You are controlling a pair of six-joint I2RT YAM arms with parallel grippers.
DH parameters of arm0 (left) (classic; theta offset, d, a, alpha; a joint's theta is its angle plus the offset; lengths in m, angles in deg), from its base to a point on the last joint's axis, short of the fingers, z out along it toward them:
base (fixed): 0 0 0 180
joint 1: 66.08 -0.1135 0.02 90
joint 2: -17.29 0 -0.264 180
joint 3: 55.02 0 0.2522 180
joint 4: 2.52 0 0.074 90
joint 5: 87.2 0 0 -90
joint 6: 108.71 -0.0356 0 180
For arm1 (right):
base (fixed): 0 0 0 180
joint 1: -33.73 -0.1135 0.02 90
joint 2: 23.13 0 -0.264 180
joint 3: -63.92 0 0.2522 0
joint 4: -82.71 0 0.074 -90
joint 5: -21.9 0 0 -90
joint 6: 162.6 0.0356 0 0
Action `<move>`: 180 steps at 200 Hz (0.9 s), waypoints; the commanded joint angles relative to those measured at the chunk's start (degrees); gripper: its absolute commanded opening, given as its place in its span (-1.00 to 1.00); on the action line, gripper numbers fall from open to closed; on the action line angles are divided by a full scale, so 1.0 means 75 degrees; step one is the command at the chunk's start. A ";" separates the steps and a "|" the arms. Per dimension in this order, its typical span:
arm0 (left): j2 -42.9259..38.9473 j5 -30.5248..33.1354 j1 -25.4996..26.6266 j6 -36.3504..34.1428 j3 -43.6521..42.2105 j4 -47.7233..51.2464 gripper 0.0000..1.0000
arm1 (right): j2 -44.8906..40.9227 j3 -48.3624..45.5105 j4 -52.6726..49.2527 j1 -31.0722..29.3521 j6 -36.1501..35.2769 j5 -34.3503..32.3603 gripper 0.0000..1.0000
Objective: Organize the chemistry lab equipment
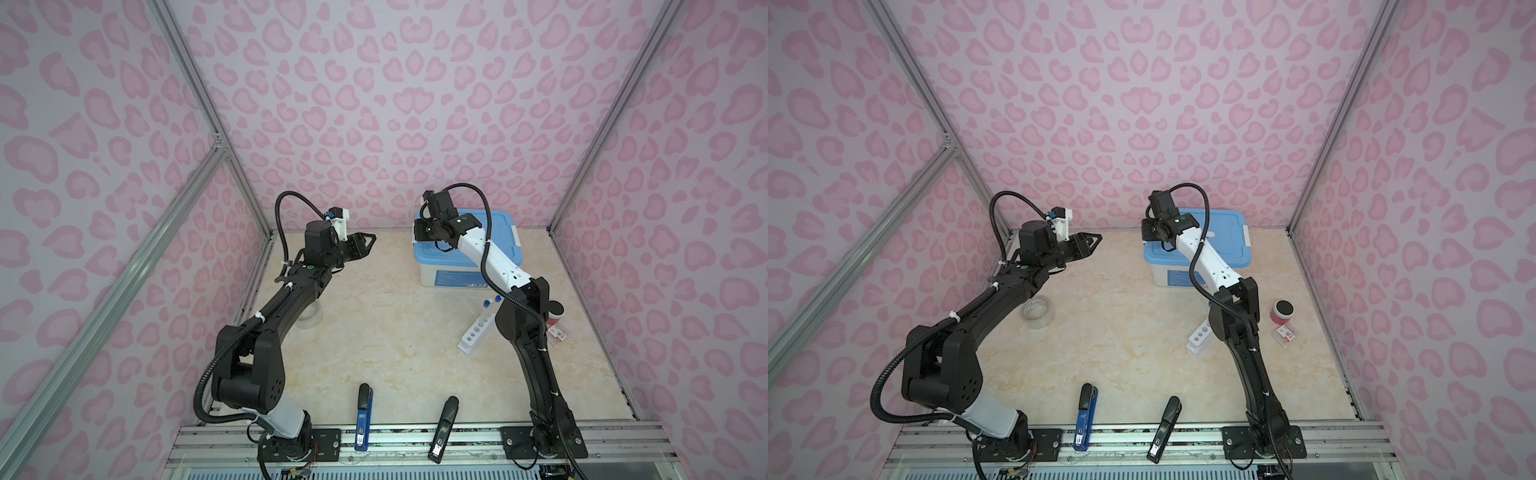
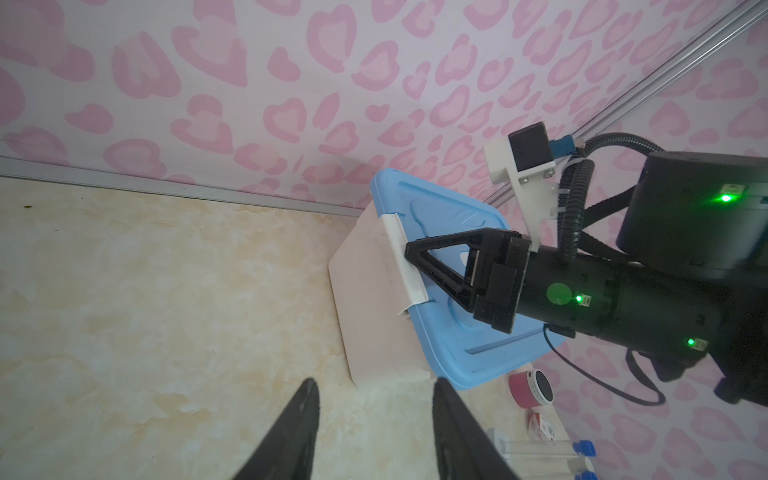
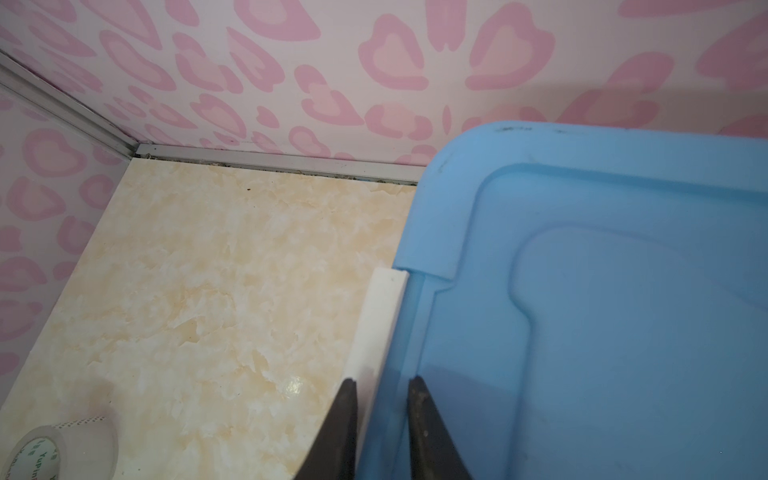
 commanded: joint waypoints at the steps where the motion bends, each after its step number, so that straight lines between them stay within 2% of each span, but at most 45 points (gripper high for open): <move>1: 0.0189 -0.0144 0.0122 0.0059 0.0172 -0.0306 -0.06 | 0.0104 -0.0257 -0.1024 0.0023 0.0198 0.0026 -0.59; 69: 0.0090 -0.0033 0.0144 -0.0027 0.0280 -0.0295 -0.06 | -0.0204 -0.0676 -0.0751 0.0156 0.0391 -0.0024 -0.75; 105: -0.0209 0.0084 0.0035 -0.0160 0.0245 -0.0257 -0.05 | -0.0118 -0.0090 -0.0844 0.0159 0.0155 0.0101 -0.63; 132: -0.0732 0.0267 -0.0228 -0.0414 0.0147 -0.0291 0.05 | -0.0239 0.0325 -0.0684 0.0227 -0.0147 0.0044 -0.53; 156: -0.1410 0.0769 -0.0382 -0.0898 -0.0072 -0.0268 0.17 | -0.0536 0.0315 -0.0303 0.0284 -0.0511 -0.0091 -0.42; 180: -0.2182 0.1316 -0.0445 -0.1521 -0.0414 -0.0212 0.27 | -0.1356 -0.0181 0.0135 0.0345 -0.0923 -0.0345 -0.39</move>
